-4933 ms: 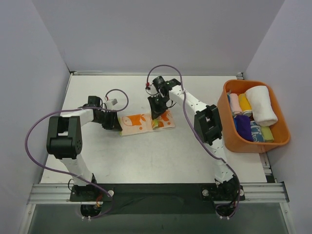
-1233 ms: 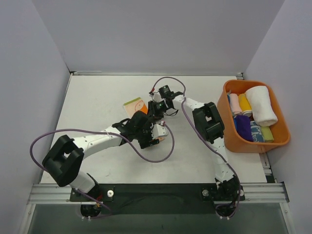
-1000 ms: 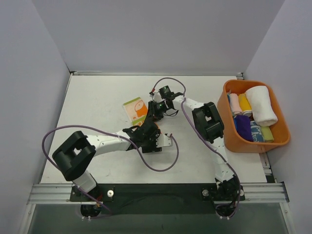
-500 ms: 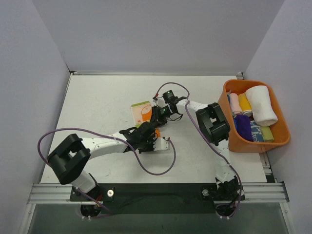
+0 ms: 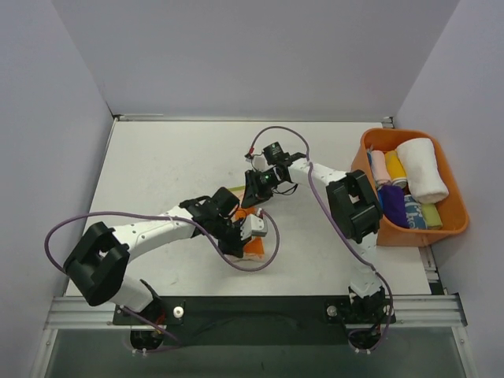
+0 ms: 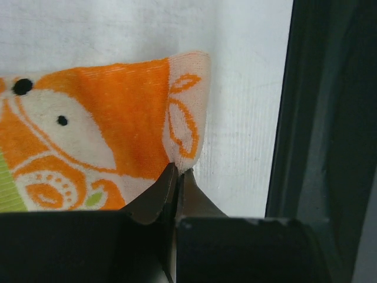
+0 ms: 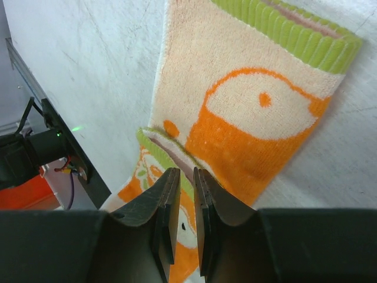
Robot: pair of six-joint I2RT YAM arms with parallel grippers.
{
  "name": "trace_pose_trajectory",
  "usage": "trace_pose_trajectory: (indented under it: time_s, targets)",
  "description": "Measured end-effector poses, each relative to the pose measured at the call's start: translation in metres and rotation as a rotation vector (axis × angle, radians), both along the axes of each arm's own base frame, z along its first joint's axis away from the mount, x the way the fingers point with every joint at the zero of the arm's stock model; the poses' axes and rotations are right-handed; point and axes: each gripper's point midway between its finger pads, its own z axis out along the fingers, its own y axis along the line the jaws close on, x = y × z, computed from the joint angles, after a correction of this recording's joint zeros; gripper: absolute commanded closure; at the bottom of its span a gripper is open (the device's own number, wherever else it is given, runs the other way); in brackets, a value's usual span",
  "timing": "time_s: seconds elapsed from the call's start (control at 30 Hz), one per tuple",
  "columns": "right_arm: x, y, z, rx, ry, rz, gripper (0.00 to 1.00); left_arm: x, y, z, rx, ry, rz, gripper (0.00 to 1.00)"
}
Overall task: Roll the towels
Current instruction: Roll the towel
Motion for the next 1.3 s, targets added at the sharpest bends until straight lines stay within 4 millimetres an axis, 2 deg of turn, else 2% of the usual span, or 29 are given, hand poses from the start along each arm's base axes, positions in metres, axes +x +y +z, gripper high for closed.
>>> trace_pose_trajectory:
  time_s: [0.13, 0.23, 0.37, 0.7, 0.8, 1.0, 1.13, 1.3]
  targets:
    - [-0.002, 0.0, -0.008, -0.02, -0.005, 0.019, 0.83, 0.02, -0.002, 0.018, -0.061, 0.087, 0.078, 0.98]
    - [-0.009, 0.001, -0.023, -0.044, 0.013, 0.043, 0.84, 0.04, -0.002, 0.029, -0.102, 0.124, 0.133, 0.98]
    - [-0.021, 0.003, -0.035, -0.067, 0.036, 0.072, 0.84, 0.066, 0.0, 0.035, -0.131, 0.154, 0.189, 0.96]
    - [-0.023, 0.003, -0.036, -0.07, 0.021, 0.095, 0.84, 0.103, 0.021, -0.001, -0.084, 0.252, 0.311, 0.94]
    - [-0.023, 0.003, -0.036, -0.07, 0.019, 0.098, 0.84, 0.11, 0.027, -0.008, -0.081, 0.258, 0.333, 0.89]
    - [-0.02, 0.001, -0.033, -0.089, 0.003, 0.102, 0.72, 0.115, 0.026, -0.02, -0.077, 0.265, 0.338, 0.83]
    - [-0.016, -0.005, -0.025, -0.108, -0.026, 0.097, 0.69, 0.115, 0.026, -0.029, -0.066, 0.281, 0.341, 0.82]
    - [0.002, -0.026, -0.005, -0.106, -0.042, 0.034, 0.61, 0.116, 0.026, -0.028, -0.07, 0.279, 0.341, 0.82]
